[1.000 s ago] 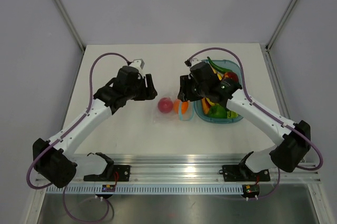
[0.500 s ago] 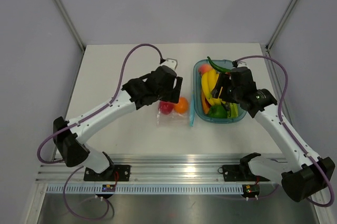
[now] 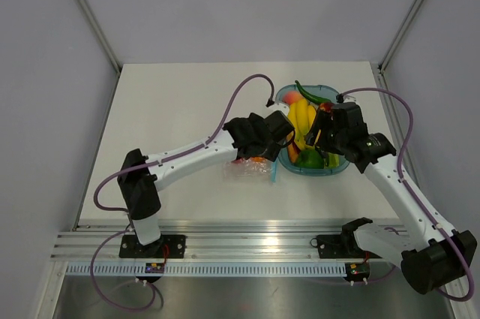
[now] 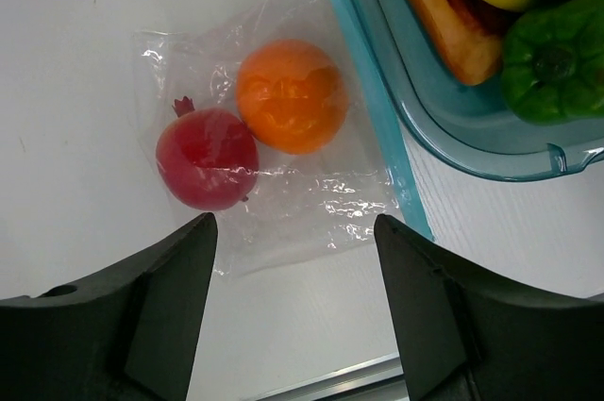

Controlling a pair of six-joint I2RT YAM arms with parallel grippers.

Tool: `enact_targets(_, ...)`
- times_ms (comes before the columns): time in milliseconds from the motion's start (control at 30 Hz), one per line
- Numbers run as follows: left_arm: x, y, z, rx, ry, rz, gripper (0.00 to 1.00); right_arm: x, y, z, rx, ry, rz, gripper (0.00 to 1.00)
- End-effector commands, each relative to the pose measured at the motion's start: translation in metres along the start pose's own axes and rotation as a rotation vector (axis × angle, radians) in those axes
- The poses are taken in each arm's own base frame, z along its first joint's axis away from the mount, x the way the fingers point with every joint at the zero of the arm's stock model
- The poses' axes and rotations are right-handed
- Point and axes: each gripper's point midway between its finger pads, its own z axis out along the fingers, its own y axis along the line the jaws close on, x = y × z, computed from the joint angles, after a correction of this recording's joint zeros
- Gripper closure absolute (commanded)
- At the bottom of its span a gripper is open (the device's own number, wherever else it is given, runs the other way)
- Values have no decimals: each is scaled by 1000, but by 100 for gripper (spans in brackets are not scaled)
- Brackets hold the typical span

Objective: Place the food in the zip-top bag and seal the zipper
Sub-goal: Adjust the zipper food storage bag at the center of the board.

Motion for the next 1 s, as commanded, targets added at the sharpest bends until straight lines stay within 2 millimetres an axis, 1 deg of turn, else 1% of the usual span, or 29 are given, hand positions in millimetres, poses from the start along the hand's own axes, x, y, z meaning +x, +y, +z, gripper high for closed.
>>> enact_targets(0, -15, -2, -3, -48, -52, -15, 30, -1, 3, -1, -31, -11, 21, 27)
enact_targets(167, -11, -5, 2, -44, -38, -19, 31, 7, 1, 3, -33, 10, 22, 27)
enact_targets(267, -8, -10, 4, -39, -34, -19, 30, 7, 1, 2, -32, 6, 25, 27)
enact_targets(467, -3, -20, 12, -39, -30, -26, 26, 6, -2, 3, -22, 3, 27, 27)
enact_targets(733, 8, -31, 25, -42, -50, -58, 23, 3, -15, -2, -10, -12, 73, 27)
enact_targets(767, 9, -34, 26, -38, -51, -59, 22, 1, -19, -2, -5, -18, 89, 27)
enact_targets(833, 13, -38, 29, -39, -58, -56, 16, -1, -22, -3, -14, -18, 110, 27)
enact_targets(933, 17, -43, 36, -47, -68, -45, 13, -5, -31, -5, -1, -37, 136, 27)
enact_targets(967, 19, -44, 38, -53, -68, -40, 12, -4, -28, -6, -20, -26, 139, 27)
